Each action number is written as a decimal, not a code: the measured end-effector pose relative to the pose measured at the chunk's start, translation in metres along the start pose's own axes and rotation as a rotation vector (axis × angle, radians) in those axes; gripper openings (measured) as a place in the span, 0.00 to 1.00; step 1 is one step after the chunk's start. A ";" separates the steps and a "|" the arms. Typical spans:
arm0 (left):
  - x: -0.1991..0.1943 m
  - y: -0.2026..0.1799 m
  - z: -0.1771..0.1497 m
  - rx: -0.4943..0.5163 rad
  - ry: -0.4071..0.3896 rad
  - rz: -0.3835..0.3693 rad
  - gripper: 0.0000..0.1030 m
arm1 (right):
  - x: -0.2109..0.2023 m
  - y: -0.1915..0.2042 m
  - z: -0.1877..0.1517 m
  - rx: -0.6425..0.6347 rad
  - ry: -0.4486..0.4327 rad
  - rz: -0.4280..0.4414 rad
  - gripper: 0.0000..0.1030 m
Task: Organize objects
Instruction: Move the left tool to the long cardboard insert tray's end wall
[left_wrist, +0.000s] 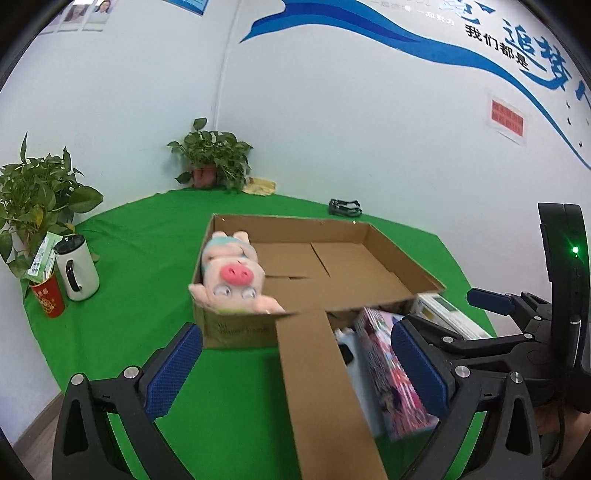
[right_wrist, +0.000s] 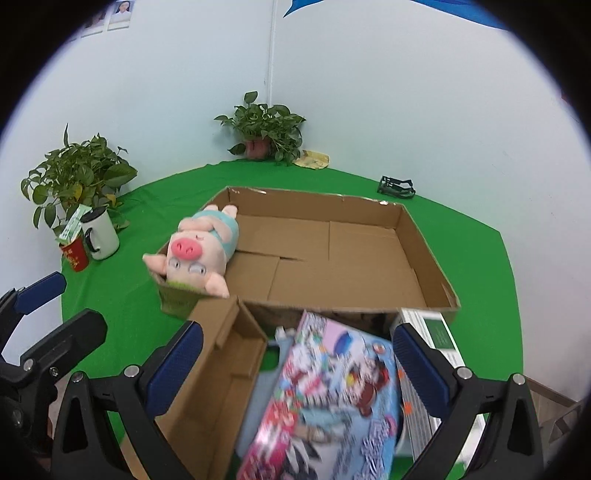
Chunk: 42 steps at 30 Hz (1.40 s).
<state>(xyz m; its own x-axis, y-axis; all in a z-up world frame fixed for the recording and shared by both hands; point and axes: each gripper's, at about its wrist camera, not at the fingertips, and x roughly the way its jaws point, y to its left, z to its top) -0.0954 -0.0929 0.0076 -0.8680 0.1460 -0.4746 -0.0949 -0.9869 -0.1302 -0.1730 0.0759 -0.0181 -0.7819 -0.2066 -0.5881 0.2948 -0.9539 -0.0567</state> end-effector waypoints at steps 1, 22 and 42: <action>-0.004 -0.006 -0.004 0.006 0.007 -0.014 1.00 | -0.004 0.000 -0.005 -0.002 0.004 -0.005 0.99; -0.007 -0.056 -0.074 0.121 0.195 0.048 0.86 | -0.024 -0.029 -0.092 0.091 0.123 0.092 0.99; 0.004 0.013 -0.099 -0.056 0.378 0.068 0.30 | -0.024 0.000 -0.107 0.093 0.169 0.333 0.99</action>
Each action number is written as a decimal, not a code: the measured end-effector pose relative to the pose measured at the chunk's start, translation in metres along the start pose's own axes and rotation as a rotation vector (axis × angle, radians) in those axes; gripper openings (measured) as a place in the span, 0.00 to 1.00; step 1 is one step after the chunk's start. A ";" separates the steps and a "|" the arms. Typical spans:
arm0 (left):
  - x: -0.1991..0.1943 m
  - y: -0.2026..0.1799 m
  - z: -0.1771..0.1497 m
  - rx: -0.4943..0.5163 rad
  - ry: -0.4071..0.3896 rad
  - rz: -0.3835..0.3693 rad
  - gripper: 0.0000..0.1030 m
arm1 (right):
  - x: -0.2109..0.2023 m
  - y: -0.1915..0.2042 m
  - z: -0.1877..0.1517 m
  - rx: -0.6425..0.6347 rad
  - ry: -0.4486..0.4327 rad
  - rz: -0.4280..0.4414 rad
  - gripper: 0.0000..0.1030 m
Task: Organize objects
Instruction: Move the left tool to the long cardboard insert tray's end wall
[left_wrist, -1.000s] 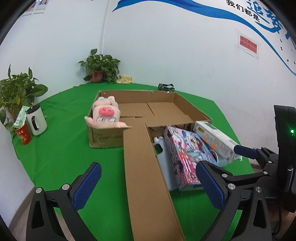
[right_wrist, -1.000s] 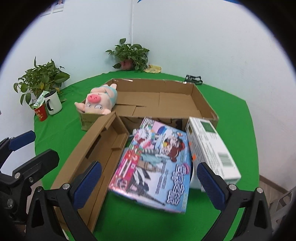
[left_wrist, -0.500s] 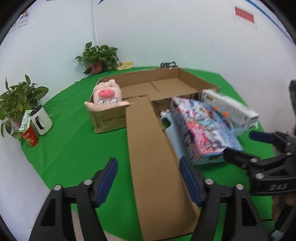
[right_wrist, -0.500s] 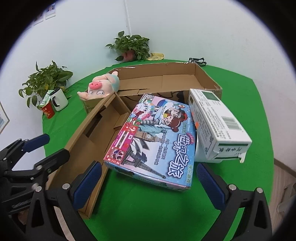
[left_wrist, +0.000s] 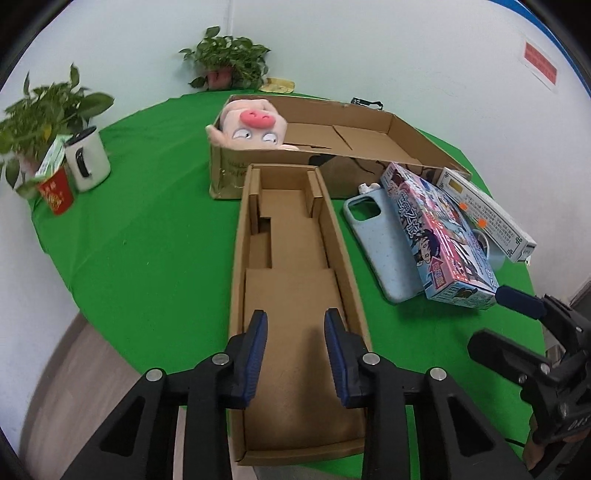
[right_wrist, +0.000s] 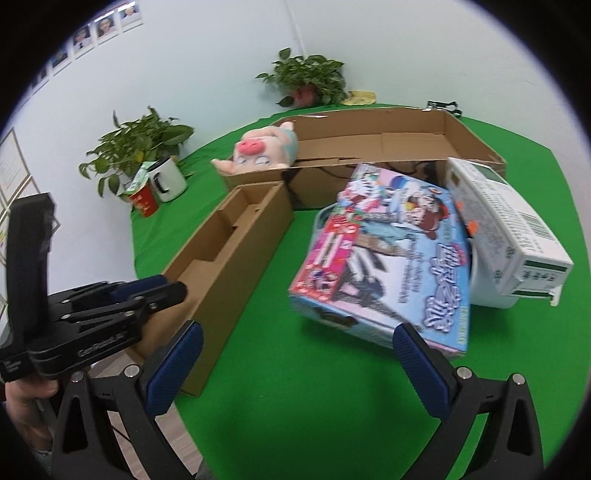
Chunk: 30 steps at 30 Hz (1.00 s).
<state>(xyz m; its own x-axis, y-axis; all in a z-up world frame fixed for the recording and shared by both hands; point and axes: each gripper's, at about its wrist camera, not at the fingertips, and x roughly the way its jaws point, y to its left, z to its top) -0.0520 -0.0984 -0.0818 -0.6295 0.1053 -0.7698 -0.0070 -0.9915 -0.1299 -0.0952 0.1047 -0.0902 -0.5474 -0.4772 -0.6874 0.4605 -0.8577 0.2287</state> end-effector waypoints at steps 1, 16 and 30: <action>-0.004 0.006 -0.001 -0.019 -0.007 0.004 0.30 | 0.000 0.003 -0.001 -0.010 0.003 0.005 0.99; -0.010 0.039 -0.024 -0.100 0.013 0.016 0.42 | 0.015 0.049 -0.004 -0.074 0.061 0.088 0.94; -0.009 -0.003 -0.034 -0.038 0.029 -0.086 0.26 | 0.015 0.037 -0.005 -0.062 0.079 0.000 0.62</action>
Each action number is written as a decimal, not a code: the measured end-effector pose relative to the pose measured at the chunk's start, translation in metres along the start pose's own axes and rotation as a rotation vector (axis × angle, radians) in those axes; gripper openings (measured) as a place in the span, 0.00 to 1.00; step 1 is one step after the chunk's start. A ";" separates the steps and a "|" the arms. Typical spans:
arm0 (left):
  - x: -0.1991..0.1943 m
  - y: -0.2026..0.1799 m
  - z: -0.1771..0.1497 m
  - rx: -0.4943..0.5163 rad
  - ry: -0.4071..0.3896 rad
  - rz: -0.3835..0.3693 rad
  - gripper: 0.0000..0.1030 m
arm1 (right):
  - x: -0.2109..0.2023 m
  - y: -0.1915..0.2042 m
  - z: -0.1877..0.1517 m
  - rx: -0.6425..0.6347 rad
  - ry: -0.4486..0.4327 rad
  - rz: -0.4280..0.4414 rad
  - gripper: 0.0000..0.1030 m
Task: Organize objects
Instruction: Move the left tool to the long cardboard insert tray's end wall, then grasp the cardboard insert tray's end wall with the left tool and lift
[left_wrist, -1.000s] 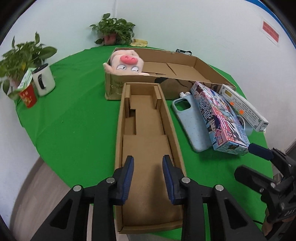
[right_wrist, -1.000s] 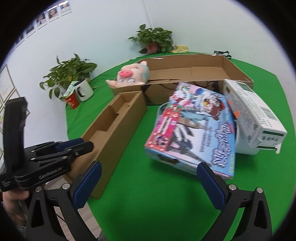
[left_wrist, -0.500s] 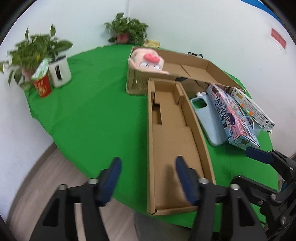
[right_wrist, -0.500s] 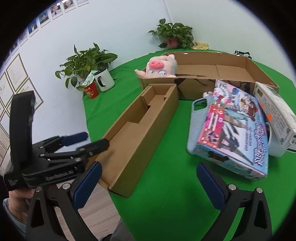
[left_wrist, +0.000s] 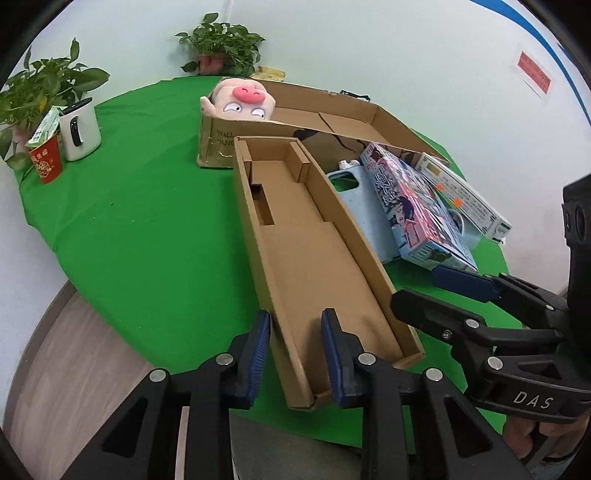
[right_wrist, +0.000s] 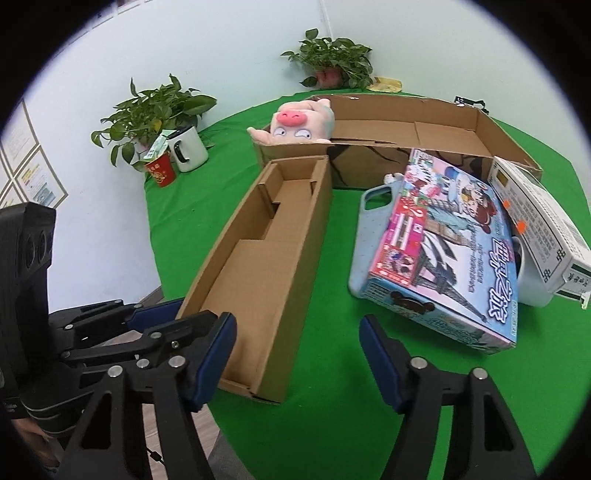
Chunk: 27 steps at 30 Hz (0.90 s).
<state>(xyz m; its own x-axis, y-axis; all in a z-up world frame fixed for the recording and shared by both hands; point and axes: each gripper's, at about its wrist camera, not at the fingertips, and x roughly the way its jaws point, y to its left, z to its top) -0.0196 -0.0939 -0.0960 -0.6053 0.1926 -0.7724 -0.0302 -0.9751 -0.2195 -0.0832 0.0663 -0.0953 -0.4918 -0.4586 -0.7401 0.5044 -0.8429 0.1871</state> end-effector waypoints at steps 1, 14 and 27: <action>0.001 0.002 0.002 -0.020 -0.001 0.011 0.26 | 0.001 -0.001 0.000 -0.002 0.001 -0.007 0.59; 0.009 0.002 0.009 0.001 -0.004 0.069 0.12 | 0.026 0.009 0.001 -0.009 0.072 -0.012 0.37; 0.007 -0.009 0.003 0.000 0.002 0.112 0.09 | 0.022 0.024 -0.007 -0.041 0.049 -0.049 0.13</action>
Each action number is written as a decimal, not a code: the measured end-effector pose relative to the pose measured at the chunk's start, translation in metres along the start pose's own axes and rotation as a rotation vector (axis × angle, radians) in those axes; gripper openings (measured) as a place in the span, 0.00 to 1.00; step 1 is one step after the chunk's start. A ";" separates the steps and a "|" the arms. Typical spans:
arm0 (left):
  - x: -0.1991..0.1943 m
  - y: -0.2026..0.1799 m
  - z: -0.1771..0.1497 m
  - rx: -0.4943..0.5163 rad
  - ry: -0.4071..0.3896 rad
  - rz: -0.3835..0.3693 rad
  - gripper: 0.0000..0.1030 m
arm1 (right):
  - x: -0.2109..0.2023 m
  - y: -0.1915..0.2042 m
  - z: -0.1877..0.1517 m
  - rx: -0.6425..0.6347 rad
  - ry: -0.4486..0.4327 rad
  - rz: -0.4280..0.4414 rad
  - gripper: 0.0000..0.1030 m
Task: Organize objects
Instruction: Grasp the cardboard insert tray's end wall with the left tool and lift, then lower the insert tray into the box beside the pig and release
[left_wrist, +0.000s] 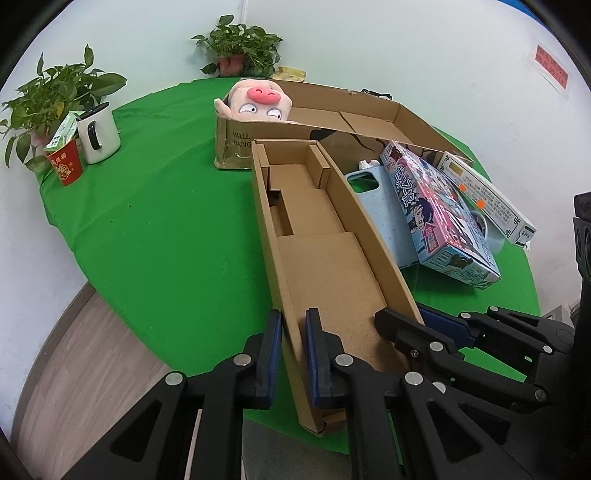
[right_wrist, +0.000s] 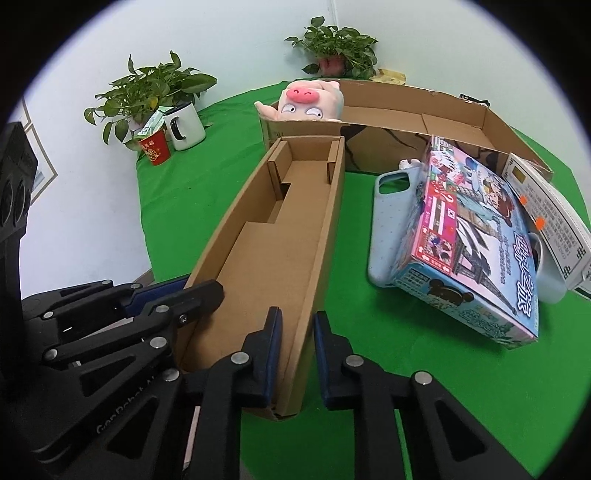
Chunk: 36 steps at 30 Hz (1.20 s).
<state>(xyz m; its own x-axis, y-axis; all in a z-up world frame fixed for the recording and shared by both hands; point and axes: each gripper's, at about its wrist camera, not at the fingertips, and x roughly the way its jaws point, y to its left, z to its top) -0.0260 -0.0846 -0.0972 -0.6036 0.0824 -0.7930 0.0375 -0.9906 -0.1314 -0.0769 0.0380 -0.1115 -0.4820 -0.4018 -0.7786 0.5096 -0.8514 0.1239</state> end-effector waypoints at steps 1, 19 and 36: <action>-0.001 -0.003 -0.001 0.002 0.001 0.006 0.09 | -0.001 -0.001 0.000 0.004 0.001 -0.003 0.11; -0.049 -0.071 0.053 0.090 -0.158 -0.021 0.09 | -0.066 -0.039 0.029 0.074 -0.167 -0.052 0.10; -0.026 -0.074 0.195 0.116 -0.244 -0.080 0.09 | -0.057 -0.071 0.139 0.052 -0.241 -0.131 0.10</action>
<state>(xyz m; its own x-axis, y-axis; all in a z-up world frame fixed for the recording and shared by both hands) -0.1689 -0.0343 0.0492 -0.7756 0.1464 -0.6140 -0.1009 -0.9890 -0.1084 -0.1848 0.0744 0.0093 -0.6997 -0.3508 -0.6224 0.3981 -0.9148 0.0681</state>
